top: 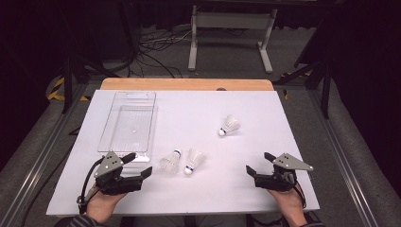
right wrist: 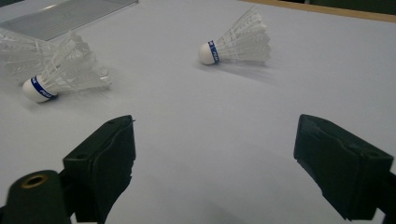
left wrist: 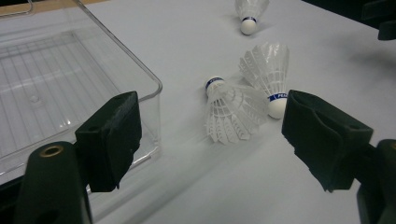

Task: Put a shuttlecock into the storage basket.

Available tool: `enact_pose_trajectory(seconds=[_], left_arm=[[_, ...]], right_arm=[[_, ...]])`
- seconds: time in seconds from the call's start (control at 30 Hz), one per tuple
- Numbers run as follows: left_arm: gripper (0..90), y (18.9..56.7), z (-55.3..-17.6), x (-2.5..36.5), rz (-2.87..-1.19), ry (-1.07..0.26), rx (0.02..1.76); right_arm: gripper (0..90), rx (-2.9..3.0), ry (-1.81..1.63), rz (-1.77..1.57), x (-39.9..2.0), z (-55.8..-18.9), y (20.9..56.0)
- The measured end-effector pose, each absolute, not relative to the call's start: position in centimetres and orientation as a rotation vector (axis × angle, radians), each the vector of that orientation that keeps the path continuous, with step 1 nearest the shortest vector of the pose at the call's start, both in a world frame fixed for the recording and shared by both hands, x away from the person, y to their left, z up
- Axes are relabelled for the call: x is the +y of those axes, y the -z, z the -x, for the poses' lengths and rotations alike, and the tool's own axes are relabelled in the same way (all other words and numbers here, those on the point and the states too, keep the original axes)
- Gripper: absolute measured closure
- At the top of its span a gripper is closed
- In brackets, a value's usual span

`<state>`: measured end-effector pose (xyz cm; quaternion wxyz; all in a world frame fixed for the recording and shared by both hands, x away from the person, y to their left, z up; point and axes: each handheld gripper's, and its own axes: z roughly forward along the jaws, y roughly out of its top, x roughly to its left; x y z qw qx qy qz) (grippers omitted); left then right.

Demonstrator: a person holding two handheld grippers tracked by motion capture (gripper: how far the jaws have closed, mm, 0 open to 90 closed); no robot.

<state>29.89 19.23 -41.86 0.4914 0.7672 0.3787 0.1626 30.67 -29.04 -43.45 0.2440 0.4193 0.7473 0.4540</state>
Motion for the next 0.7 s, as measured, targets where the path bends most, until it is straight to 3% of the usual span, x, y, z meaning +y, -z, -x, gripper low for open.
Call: enact_pose_trajectory(seconds=[0.7], left_arm=[[21.4, 40.6, -31.3, 16.3, -1.854, -0.326, 0.862]], right_arm=[[13.4, 2.041, -1.238, -1.139, -29.0, -30.6, 43.4]])
